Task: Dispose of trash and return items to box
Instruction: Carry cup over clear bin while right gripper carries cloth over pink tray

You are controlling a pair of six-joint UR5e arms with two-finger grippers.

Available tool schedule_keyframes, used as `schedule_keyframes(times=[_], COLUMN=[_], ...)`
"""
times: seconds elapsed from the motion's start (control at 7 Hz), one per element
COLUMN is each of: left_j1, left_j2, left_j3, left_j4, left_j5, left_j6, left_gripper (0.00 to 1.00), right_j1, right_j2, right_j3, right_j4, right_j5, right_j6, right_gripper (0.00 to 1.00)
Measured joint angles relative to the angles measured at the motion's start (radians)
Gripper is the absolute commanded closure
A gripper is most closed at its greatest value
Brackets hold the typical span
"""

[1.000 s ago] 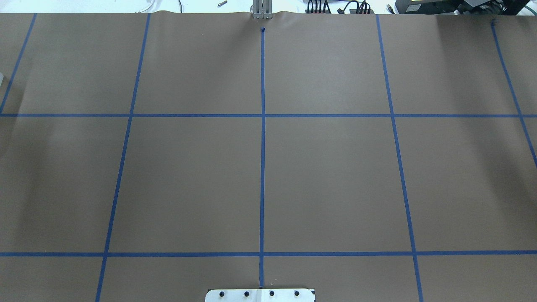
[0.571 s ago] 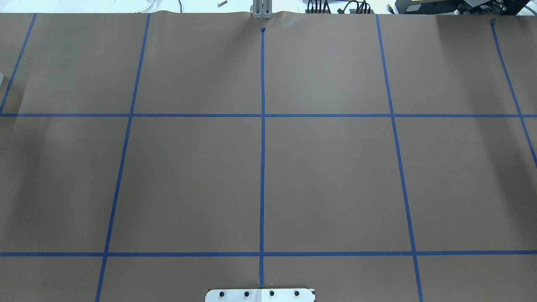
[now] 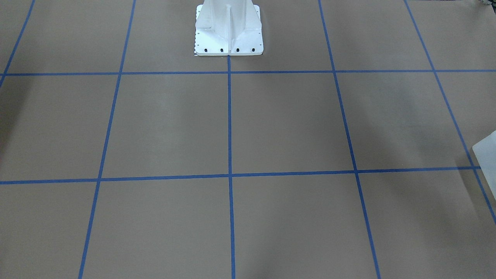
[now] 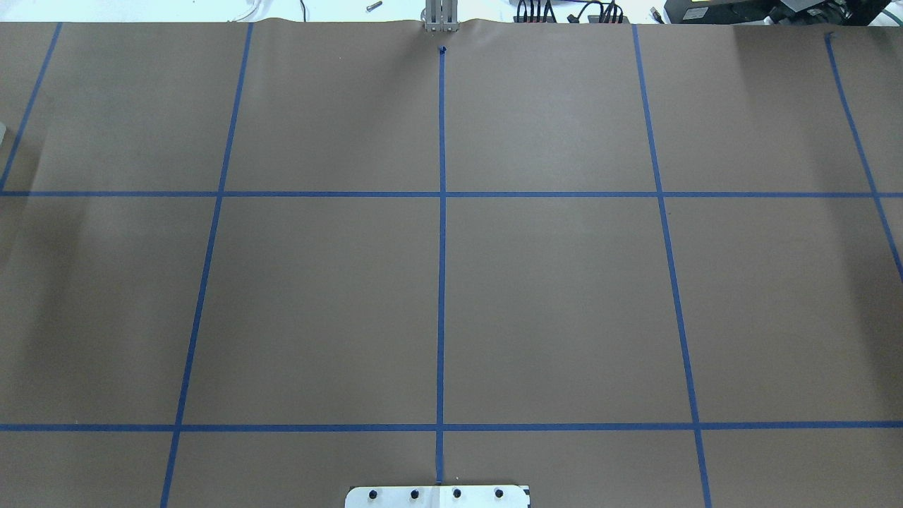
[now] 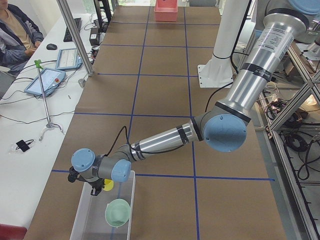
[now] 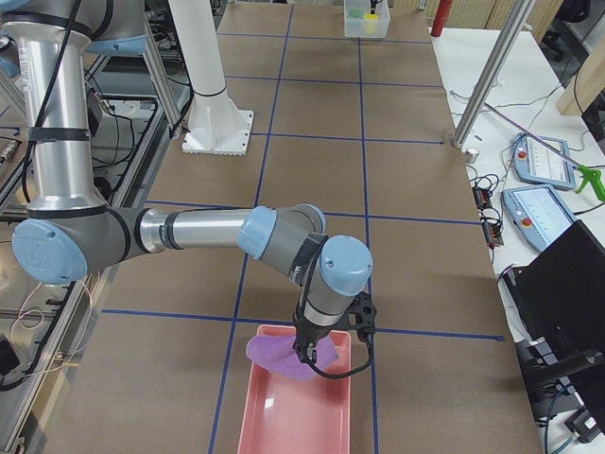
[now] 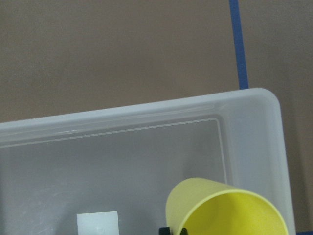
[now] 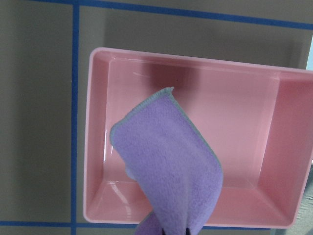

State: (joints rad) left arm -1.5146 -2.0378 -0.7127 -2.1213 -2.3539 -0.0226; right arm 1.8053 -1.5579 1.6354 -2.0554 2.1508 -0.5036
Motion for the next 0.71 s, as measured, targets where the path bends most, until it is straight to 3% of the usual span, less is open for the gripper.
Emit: schedule_keyframes(times=[0.29, 0.43, 0.57, 0.71], left_j1=[-0.013, -0.029, -0.04, -0.046], left_j2=[-0.034, -0.056, -0.067, -0.067], left_j3=[-0.024, -0.074, -0.176, -0.293], left_j4=[0.048, 0.136, 0.268, 0.401], left_j5=[-0.076, -0.104, -0.115, -0.117], left_j6=[-0.007, -0.009, -0.009, -0.01], left_gripper=[0.03, 0.03, 0.03, 0.03], right_j1=[0.0, 0.0, 0.0, -0.001], right_j2=[-0.051, -0.065, -0.07, -0.071], right_j3=[-0.059, -0.083, -0.11, -0.129], right_j4=[0.126, 0.172, 0.216, 0.246], right_j5=[0.0, 0.0, 0.001, 0.003], right_j6=[0.002, 0.003, 0.006, 0.018], right_gripper=[1.0, 0.57, 0.46, 0.09])
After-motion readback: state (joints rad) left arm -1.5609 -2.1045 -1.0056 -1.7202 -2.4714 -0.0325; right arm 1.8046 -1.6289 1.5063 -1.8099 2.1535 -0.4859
